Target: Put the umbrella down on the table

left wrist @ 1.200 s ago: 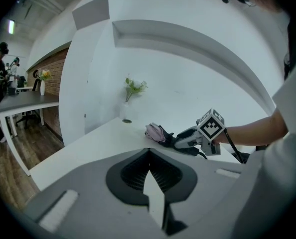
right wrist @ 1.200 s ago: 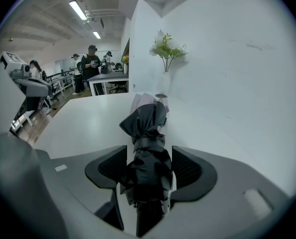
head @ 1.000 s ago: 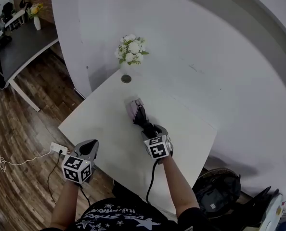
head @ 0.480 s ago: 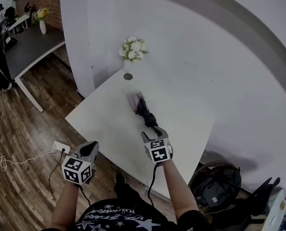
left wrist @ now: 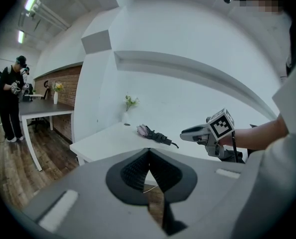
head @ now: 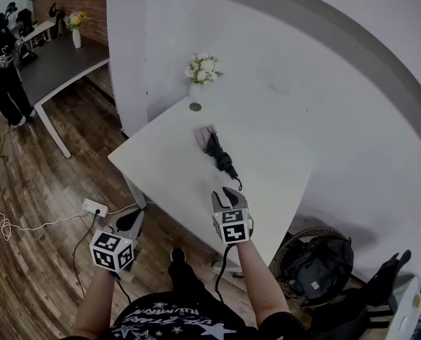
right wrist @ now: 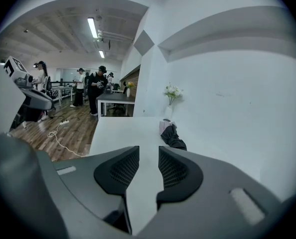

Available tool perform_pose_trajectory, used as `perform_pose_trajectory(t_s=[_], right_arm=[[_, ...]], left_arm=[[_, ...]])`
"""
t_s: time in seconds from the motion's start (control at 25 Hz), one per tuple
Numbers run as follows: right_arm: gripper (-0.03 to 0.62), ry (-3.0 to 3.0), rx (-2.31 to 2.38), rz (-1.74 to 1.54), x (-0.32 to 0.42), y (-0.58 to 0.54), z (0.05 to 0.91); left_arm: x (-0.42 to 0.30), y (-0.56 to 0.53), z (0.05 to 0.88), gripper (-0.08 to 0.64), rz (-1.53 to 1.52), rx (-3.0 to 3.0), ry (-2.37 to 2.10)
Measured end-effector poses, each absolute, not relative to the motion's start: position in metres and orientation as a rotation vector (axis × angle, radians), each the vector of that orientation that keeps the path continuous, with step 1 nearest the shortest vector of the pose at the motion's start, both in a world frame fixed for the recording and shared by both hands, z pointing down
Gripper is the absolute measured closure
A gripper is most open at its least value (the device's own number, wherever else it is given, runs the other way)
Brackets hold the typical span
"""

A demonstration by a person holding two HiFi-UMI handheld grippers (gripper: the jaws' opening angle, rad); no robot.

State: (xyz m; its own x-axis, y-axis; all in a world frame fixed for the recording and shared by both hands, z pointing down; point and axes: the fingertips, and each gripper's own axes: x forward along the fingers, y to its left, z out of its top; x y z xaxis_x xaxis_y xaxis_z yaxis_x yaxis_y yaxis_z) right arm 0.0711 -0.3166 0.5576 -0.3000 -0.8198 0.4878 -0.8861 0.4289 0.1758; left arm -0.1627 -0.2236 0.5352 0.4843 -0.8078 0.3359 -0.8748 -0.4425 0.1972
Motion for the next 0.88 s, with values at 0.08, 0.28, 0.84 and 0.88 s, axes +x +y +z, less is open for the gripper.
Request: perform_pose_trajectory(t_s=[0.08,0.28,0.84,0.88], right_arm=[[0.464,-2.186,1.449,0.167,0.07,-0.301,0.553],[0.511,-2.209,1.481,0.167,0.068,-0.268,0.541],[0.577,-2.232,1.533,0.188,0.061,-0.182,0.524],[0.577,-2.23,1.525,0.177,0.059,-0.177,0.523]], left_arm=[[-0.161,-0.209,0.534,0.557,0.267,2.397,-1.412],[-0.16,-0.181,0.524,0.557,0.244,2.41,-1.421],[-0.154,-0.109,0.519,0.557,0.221,2.433,-1.407],[-0.154,-0.105,0.519,0.557,0.223,2.435,-1.406]])
